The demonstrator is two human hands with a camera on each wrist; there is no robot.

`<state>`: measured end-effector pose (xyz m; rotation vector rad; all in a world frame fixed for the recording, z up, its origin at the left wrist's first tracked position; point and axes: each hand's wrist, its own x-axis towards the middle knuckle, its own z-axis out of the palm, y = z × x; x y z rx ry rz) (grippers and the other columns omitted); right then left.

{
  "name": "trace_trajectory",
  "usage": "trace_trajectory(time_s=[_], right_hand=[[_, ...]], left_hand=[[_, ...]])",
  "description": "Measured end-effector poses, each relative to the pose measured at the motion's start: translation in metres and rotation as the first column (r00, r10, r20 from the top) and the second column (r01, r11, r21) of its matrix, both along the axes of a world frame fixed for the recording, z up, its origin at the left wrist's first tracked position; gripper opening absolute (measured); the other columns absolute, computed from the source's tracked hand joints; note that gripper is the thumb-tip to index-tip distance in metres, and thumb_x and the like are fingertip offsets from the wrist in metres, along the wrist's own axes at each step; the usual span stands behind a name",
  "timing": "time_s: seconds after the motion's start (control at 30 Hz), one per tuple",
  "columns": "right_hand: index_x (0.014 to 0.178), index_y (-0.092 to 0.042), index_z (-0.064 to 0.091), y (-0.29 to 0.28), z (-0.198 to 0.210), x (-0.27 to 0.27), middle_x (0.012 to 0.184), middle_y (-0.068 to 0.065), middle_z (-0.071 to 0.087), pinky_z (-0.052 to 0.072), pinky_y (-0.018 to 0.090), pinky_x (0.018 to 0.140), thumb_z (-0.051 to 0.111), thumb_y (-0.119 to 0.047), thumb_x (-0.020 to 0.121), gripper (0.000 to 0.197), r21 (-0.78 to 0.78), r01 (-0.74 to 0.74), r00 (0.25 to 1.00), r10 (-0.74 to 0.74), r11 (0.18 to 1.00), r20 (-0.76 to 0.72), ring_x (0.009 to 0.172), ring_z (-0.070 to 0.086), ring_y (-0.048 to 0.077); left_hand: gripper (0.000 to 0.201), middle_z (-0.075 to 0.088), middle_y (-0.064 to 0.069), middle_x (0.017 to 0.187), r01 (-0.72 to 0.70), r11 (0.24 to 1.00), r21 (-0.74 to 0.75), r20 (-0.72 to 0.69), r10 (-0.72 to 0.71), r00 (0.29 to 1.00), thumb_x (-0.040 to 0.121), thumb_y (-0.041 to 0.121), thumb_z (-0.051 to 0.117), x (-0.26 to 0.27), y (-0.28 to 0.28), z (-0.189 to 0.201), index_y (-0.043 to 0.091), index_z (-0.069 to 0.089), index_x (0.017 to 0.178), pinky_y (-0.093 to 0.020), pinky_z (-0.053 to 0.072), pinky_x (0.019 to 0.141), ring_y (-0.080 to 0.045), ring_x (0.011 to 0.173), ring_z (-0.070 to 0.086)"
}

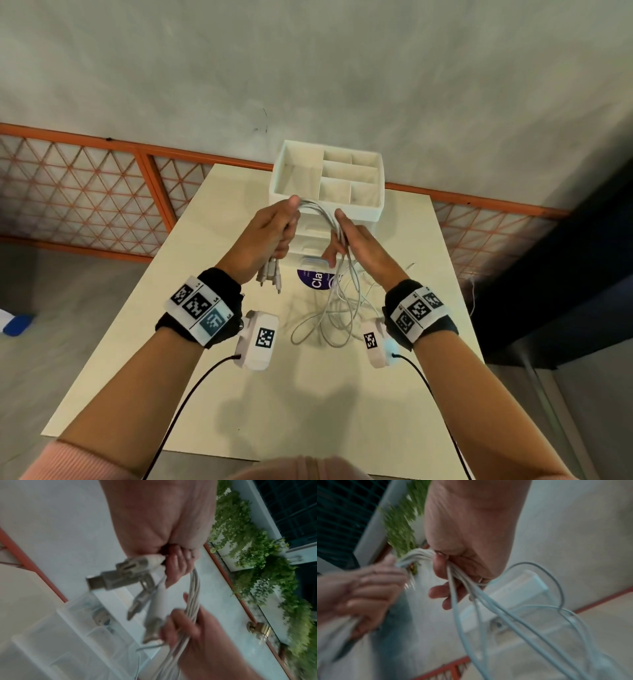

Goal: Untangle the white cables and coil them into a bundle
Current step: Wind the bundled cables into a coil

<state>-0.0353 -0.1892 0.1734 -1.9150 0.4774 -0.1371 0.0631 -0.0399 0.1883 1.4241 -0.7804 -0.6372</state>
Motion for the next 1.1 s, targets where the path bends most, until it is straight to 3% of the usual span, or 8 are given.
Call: trace_trajectory(time_s=[0.1, 0.2, 0.3, 0.6, 0.7, 0.8, 0.97, 1.1], right_hand=[[0.061, 0.002, 0.041, 0.002, -0.005, -0.006, 0.054, 0.009, 0.045, 0.044, 0.026, 0.074, 0.023, -0.057, 0.097, 0.071, -0.034, -0.004, 0.999, 0.005, 0.999, 0.033, 0.057, 0.055, 0.02], [0.063, -0.012, 0.027, 0.007, 0.002, -0.007, 0.057, 0.0, 0.025, 0.029, 0.022, 0.051, 0.026, -0.055, 0.098, 0.055, 0.053, -0.017, 0.997, 0.013, 0.998, 0.077, 0.049, 0.024, 0.012], [0.06, -0.019, 0.025, 0.011, 0.012, -0.002, 0.051, -0.009, 0.023, 0.016, 0.023, 0.045, 0.024, -0.055, 0.098, 0.051, 0.217, -0.019, 0.991, -0.01, 0.976, 0.133, 0.046, 0.015, 0.009], [0.064, -0.016, 0.041, 0.02, 0.015, 0.012, 0.046, -0.007, 0.025, 0.016, 0.02, 0.039, 0.019, -0.051, 0.1, 0.055, 0.319, 0.069, 0.988, -0.108, 0.945, 0.107, 0.039, 0.018, 0.007], [0.092, -0.017, 0.06, 0.022, 0.011, 0.011, 0.048, -0.005, 0.03, 0.019, 0.018, 0.038, 0.017, -0.049, 0.101, 0.055, 0.304, 0.046, 0.993, -0.078, 0.951, 0.091, 0.038, 0.02, 0.007], [0.122, -0.021, 0.057, 0.026, 0.011, 0.009, 0.047, -0.003, 0.032, 0.02, 0.017, 0.037, 0.015, -0.045, 0.102, 0.052, 0.26, 0.061, 0.993, -0.086, 0.964, 0.086, 0.037, 0.023, 0.007], [0.065, -0.015, 0.055, 0.03, 0.016, 0.009, 0.044, 0.0, 0.045, 0.032, 0.021, 0.038, 0.02, -0.043, 0.102, 0.058, 0.044, 0.166, 0.983, -0.169, 0.985, 0.07, 0.031, 0.039, 0.012], [0.085, -0.007, 0.064, 0.028, 0.018, 0.01, 0.058, 0.008, 0.055, 0.035, 0.021, 0.039, 0.025, -0.045, 0.101, 0.057, 0.075, 0.154, 0.986, -0.158, 0.985, 0.059, 0.037, 0.043, 0.016]], left_hand=[[0.039, 0.019, 0.008, 0.056, -0.055, 0.998, -0.009, -0.024, 0.054, 0.998, 0.1, 0.042, 0.034, 0.003, 0.004, -0.009, 0.02, 0.03, 0.068, -0.018, 0.017, 0.041, -0.008, 0.048, 0.013], [0.04, 0.021, 0.011, 0.057, -0.107, 0.994, -0.036, -0.08, 0.104, 0.991, 0.1, 0.043, 0.031, 0.003, 0.004, -0.013, 0.021, 0.029, 0.067, -0.017, 0.018, 0.042, -0.007, 0.049, 0.015], [0.041, 0.021, 0.01, 0.059, -0.128, 0.99, -0.059, -0.086, 0.123, 0.989, 0.101, 0.044, 0.027, 0.002, 0.0, -0.011, 0.021, 0.028, 0.066, -0.017, 0.017, 0.043, -0.007, 0.051, 0.014], [0.023, 0.035, 0.012, 0.063, -0.063, 0.998, -0.03, 0.144, 0.067, 0.987, 0.102, 0.031, 0.03, -0.021, -0.022, -0.022, 0.013, 0.044, 0.098, -0.014, 0.031, 0.049, -0.001, 0.049, 0.032], [0.015, 0.042, 0.009, 0.069, -0.071, 0.997, -0.017, 0.225, 0.073, 0.972, 0.102, 0.024, 0.033, -0.023, -0.027, -0.028, 0.015, 0.044, 0.1, -0.011, 0.038, 0.055, 0.004, 0.053, 0.044], [0.015, 0.046, 0.008, 0.067, -0.063, 0.998, -0.005, 0.205, 0.062, 0.977, 0.102, 0.024, 0.036, -0.02, -0.029, -0.03, 0.015, 0.047, 0.106, -0.011, 0.036, 0.051, 0.002, 0.05, 0.043], [0.018, 0.045, 0.017, 0.053, -0.076, 0.997, 0.008, 0.163, 0.073, 0.984, 0.101, 0.022, 0.039, -0.019, -0.026, -0.031, 0.01, 0.052, 0.103, -0.012, 0.033, 0.049, 0.0, 0.045, 0.038], [0.022, 0.045, 0.01, 0.055, -0.03, 0.999, -0.019, 0.131, 0.033, 0.991, 0.101, 0.022, 0.041, -0.017, -0.026, -0.029, 0.014, 0.053, 0.084, -0.018, 0.029, 0.044, -0.004, 0.045, 0.032]])
